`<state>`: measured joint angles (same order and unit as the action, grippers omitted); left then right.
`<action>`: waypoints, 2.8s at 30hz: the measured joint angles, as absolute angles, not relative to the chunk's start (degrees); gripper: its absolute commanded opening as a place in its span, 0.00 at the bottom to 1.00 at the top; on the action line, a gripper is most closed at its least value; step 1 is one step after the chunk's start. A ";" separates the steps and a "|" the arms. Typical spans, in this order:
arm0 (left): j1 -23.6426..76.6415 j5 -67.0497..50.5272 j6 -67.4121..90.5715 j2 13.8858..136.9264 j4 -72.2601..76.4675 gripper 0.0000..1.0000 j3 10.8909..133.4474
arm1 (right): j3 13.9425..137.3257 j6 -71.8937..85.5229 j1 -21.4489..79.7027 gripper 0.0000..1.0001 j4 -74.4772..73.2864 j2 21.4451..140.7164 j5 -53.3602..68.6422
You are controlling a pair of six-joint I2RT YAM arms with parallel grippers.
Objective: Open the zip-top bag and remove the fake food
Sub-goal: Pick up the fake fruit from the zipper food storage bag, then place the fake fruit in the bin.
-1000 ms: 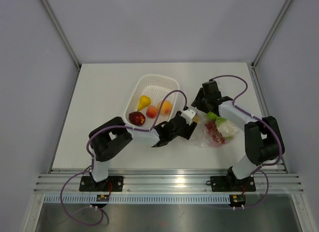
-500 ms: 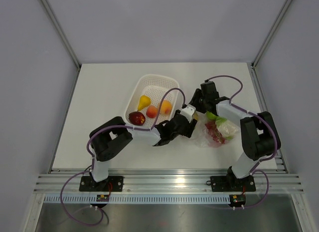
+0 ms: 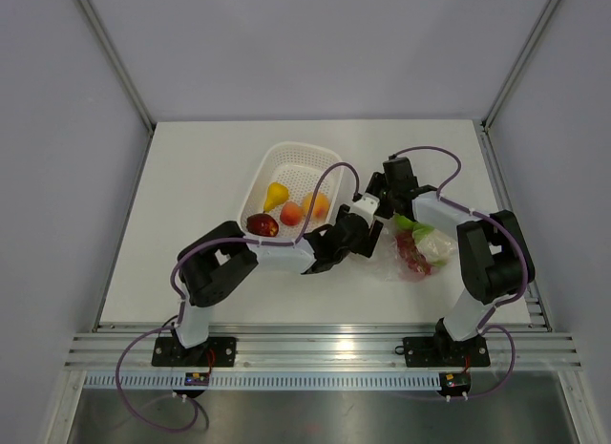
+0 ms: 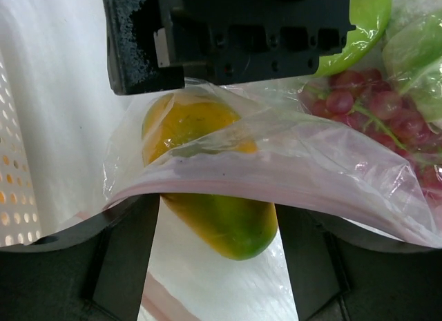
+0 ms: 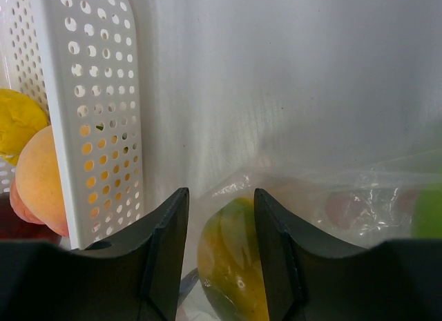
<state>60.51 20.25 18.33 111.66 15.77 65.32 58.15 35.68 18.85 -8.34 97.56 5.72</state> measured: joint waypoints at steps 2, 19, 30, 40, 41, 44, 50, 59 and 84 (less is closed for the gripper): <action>60.58 20.62 18.50 112.40 15.29 0.71 66.06 | 58.13 35.66 18.85 0.49 -8.25 97.56 5.74; 60.66 22.33 21.56 117.62 5.32 0.75 72.47 | 56.80 35.75 18.85 0.49 -6.68 97.56 7.03; 60.31 21.98 21.30 117.12 5.43 0.59 71.68 | 56.40 36.21 18.85 0.47 -6.26 97.45 6.98; 60.27 17.63 17.45 111.50 -1.89 0.58 71.81 | 55.53 37.41 18.85 0.51 -6.83 95.57 4.69; 60.27 16.80 16.91 111.33 -3.79 0.58 72.66 | 55.44 37.50 18.85 0.51 -7.09 95.13 4.21; 60.27 14.90 15.53 111.31 -7.99 0.57 75.55 | 55.35 37.82 18.85 0.50 -7.64 94.21 3.22; 60.20 10.50 12.10 111.31 -16.05 0.57 81.14 | 55.35 38.22 18.85 0.50 -8.45 93.54 2.42; 60.03 9.61 8.49 109.95 -24.73 0.58 82.56 | 55.27 38.59 18.85 0.50 -8.95 93.47 2.24; 48.03 5.56 7.68 84.18 -24.62 0.57 69.56 | 55.27 40.77 18.85 0.50 -11.51 93.49 -1.04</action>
<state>48.03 5.56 7.68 84.18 -24.62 69.56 55.27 40.77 18.85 -11.51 93.49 -1.04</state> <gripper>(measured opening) 0.652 0.499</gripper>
